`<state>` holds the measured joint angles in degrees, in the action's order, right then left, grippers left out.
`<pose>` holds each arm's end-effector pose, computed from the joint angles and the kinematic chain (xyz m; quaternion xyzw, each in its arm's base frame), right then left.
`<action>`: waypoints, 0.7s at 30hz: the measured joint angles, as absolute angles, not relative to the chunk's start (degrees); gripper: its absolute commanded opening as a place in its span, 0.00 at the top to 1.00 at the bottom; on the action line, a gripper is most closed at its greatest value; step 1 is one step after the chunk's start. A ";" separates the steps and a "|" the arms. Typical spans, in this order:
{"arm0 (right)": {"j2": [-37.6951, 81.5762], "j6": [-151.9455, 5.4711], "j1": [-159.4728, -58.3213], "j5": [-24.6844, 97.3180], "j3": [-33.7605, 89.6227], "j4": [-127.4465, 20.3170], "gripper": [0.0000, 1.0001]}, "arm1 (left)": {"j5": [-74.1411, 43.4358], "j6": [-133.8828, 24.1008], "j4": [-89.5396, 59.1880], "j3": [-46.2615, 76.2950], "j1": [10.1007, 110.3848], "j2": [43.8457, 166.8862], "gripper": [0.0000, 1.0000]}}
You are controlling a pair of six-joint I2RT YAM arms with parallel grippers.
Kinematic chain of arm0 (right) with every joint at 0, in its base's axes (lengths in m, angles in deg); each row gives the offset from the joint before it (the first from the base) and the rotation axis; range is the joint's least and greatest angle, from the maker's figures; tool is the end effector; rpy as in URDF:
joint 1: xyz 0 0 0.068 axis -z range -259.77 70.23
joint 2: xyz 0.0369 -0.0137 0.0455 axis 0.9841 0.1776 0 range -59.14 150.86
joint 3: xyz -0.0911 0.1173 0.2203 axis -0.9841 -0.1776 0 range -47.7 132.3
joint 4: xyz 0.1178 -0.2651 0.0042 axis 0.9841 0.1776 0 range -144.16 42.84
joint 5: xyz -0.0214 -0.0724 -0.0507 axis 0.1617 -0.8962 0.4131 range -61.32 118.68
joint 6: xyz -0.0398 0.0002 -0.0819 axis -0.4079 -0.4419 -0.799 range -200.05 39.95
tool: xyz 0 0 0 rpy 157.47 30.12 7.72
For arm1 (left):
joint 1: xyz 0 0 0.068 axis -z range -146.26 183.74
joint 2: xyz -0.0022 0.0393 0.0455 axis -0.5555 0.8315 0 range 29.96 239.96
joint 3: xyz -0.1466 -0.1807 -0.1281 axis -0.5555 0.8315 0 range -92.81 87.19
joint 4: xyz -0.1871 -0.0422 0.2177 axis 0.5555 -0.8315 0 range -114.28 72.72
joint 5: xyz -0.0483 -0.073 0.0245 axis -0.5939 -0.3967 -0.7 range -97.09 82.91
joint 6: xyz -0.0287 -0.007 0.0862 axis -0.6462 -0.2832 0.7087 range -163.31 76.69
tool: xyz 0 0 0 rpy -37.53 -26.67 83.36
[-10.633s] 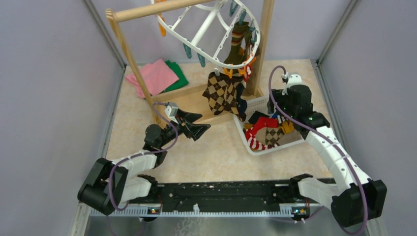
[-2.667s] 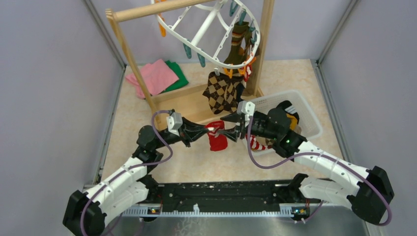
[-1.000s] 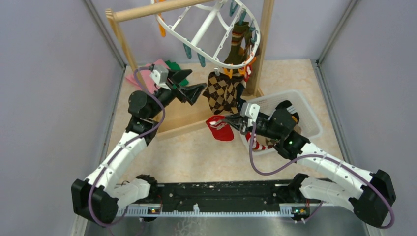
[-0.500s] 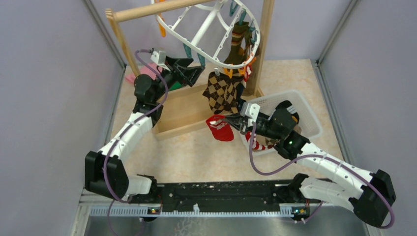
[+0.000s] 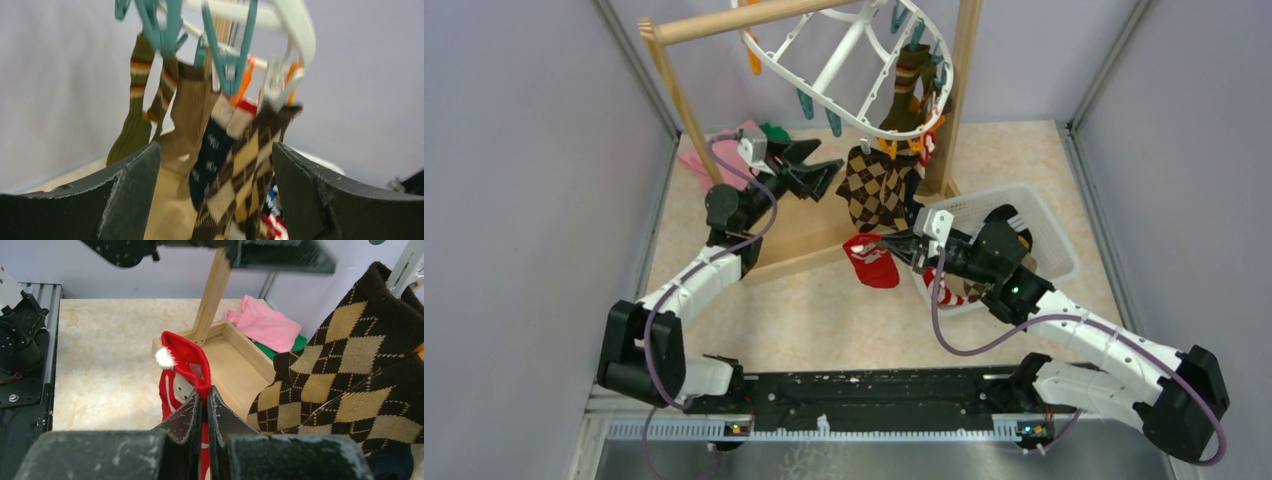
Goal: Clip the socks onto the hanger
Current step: Open the clamp at the hanger.
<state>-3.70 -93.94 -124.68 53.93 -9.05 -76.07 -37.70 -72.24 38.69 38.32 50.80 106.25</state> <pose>0.1898 0.2383 0.3160 -0.4638 0.4945 0.3347 0.6545 0.3301 -0.1446 0.3581 0.1746 0.5137 -0.4480 0.7106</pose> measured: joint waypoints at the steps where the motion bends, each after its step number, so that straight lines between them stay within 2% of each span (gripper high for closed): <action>1: -3.70 -93.94 -124.63 53.93 -9.05 -76.09 1.00 | -37.79 -71.30 40.24 40.77 50.85 106.01 0.10; 8: -3.70 -93.81 -124.59 54.04 -9.07 -77.27 1.00 | -41.22 -65.18 56.96 52.16 51.04 105.86 0.06; 15: -3.70 -93.77 -124.52 54.04 -9.07 -78.02 1.00 | -42.93 -63.80 66.18 50.08 52.35 106.03 0.08; 21: -3.70 -93.77 -124.52 54.02 -9.09 -78.19 1.00 | -41.75 -62.58 64.50 44.75 53.08 106.97 0.13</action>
